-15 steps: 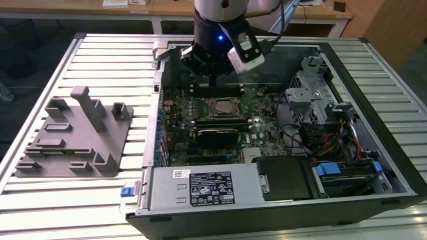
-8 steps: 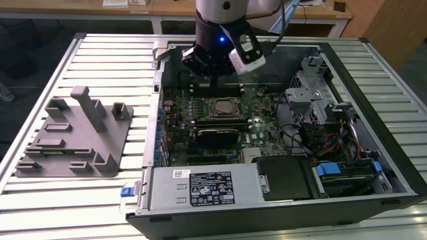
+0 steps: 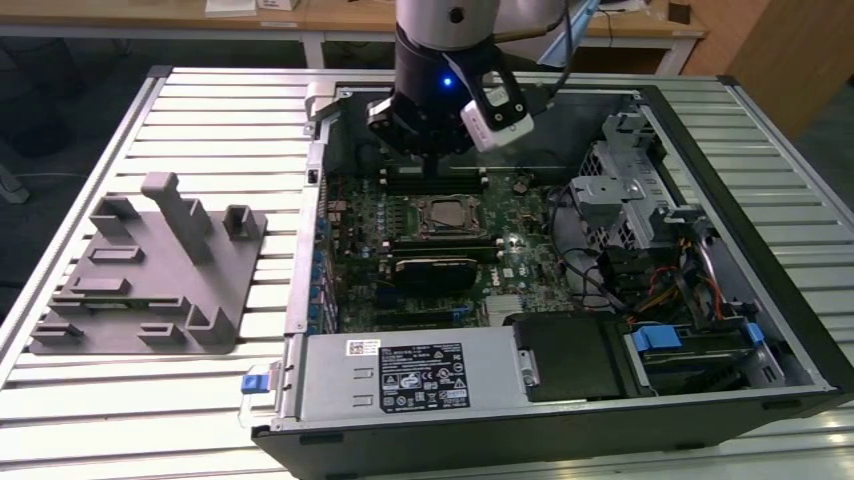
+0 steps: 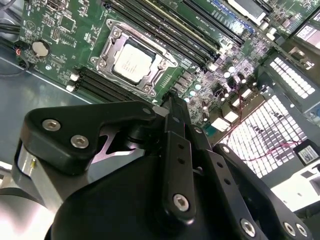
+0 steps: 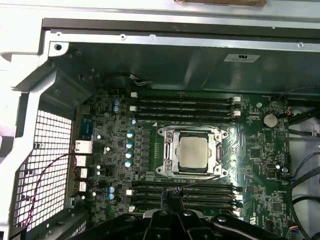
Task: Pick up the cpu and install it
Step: 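Install the second cpu locking lever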
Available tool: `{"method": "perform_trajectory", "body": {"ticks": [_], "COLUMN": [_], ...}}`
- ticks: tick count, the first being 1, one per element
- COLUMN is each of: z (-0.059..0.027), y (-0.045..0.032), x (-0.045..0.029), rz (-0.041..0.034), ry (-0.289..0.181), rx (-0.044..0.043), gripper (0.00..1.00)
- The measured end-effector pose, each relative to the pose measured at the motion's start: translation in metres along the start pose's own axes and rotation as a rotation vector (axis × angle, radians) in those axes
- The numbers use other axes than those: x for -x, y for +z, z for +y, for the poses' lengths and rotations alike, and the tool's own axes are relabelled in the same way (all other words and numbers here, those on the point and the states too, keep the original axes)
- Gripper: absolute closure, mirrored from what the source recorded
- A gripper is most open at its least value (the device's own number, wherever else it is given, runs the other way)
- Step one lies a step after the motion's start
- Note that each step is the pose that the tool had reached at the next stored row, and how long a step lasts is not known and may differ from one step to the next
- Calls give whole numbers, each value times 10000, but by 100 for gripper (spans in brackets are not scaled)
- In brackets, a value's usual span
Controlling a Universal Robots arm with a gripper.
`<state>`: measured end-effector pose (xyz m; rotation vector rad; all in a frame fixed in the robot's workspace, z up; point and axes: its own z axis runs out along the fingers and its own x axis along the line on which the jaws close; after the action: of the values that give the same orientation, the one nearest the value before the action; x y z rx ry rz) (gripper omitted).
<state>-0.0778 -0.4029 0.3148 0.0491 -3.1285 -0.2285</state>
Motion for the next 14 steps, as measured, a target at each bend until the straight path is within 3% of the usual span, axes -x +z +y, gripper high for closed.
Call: {"method": "perform_trajectory", "body": {"ticks": [14], "z": [-13], "y": [91], "x": [37], "rz": [-4], "ry": [27], "rx": [-24], "gripper": [89]}}
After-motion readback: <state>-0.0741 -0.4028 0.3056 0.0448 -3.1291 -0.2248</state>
